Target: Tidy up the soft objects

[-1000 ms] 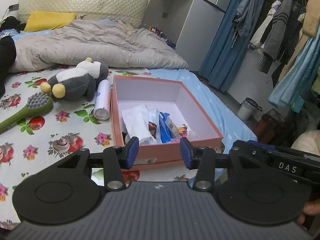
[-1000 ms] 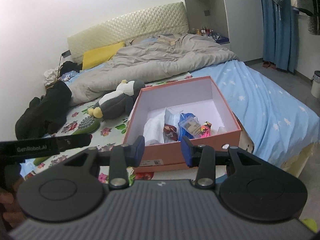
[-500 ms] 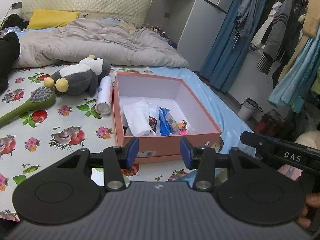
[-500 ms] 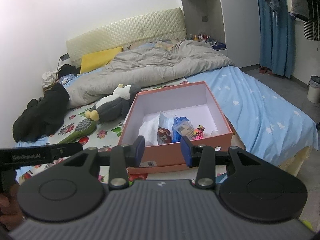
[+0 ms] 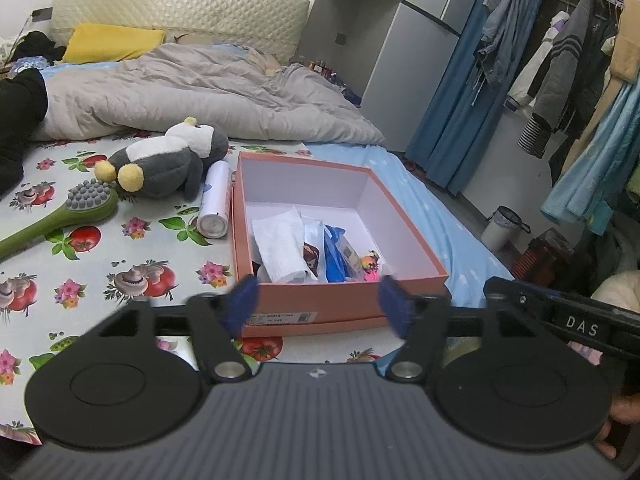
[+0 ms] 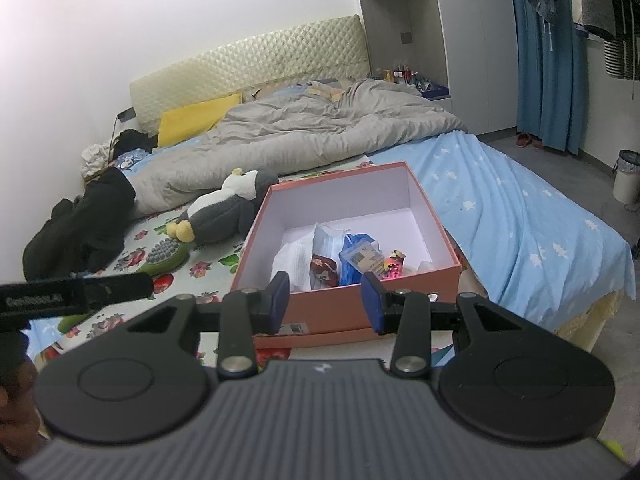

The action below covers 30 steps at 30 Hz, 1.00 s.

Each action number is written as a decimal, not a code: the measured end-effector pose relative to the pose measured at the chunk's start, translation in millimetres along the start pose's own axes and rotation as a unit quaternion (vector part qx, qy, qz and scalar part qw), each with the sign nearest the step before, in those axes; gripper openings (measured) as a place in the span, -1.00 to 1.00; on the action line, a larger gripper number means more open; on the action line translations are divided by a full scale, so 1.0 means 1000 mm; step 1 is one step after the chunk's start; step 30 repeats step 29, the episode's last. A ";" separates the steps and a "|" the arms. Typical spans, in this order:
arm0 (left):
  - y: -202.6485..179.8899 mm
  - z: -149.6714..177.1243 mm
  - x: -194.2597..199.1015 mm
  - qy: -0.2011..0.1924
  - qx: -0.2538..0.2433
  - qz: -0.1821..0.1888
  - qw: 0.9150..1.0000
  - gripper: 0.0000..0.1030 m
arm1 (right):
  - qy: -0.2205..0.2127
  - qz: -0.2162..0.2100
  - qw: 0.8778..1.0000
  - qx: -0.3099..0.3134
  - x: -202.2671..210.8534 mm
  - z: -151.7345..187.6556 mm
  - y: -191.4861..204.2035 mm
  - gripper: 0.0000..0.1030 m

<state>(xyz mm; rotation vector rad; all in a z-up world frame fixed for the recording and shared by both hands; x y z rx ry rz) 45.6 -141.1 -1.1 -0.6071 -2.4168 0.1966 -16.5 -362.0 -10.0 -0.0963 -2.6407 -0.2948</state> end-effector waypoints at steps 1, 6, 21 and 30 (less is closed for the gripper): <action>0.000 -0.001 0.000 -0.001 0.001 -0.002 1.000 0.81 | 0.001 0.005 1.000 0.003 0.000 0.000 0.000 0.00; 0.000 -0.006 -0.004 0.000 0.002 -0.012 1.000 0.96 | -0.002 0.016 1.000 0.004 -0.001 0.000 -0.005 0.68; 0.002 -0.007 -0.009 0.016 -0.008 -0.052 0.998 0.98 | 0.005 0.030 1.000 0.004 -0.005 0.001 -0.010 0.68; 0.000 -0.006 -0.008 0.013 -0.008 -0.045 0.999 0.97 | 0.005 0.028 1.000 0.005 -0.005 0.001 -0.009 0.68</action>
Point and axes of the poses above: each gripper's, at about its wrist camera, not at the fingertips, and x roughly against the way its jaws point, y to its left, z to its underside, the point moved 2 cm from there along -x, roughly the way its jaws point, and after that the axes turned 3 degrees about -y, right-handed, at the moved point
